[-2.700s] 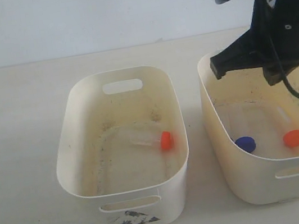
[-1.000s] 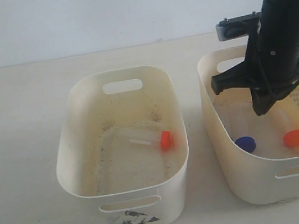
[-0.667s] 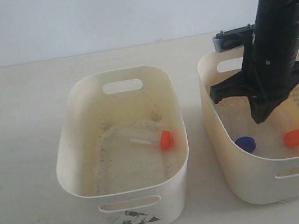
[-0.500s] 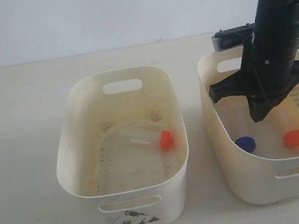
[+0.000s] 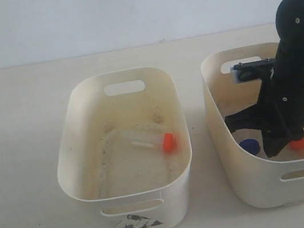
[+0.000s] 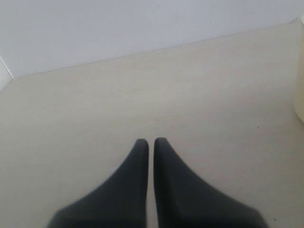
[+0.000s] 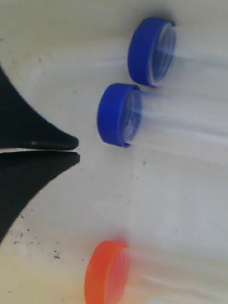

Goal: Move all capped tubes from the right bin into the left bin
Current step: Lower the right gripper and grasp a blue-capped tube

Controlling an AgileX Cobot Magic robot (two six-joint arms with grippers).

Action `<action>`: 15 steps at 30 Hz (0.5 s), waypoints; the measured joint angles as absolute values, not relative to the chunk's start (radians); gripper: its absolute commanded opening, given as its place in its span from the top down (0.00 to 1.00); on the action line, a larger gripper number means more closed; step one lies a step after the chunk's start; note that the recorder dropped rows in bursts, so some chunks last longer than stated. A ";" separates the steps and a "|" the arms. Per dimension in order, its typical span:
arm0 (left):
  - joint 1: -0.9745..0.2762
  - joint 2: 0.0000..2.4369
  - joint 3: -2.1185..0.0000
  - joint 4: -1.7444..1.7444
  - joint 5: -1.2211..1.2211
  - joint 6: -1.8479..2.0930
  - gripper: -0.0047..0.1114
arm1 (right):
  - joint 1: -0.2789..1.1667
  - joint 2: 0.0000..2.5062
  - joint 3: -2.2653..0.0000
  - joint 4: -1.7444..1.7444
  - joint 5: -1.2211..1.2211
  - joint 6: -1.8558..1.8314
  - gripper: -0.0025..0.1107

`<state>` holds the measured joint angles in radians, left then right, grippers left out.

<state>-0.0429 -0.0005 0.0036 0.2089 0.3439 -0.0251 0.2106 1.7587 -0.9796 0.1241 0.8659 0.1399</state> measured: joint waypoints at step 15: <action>-0.043 0.000 0.004 0.209 0.344 -0.025 0.92 | 0.209 1.759 -0.995 0.168 0.868 0.138 0.41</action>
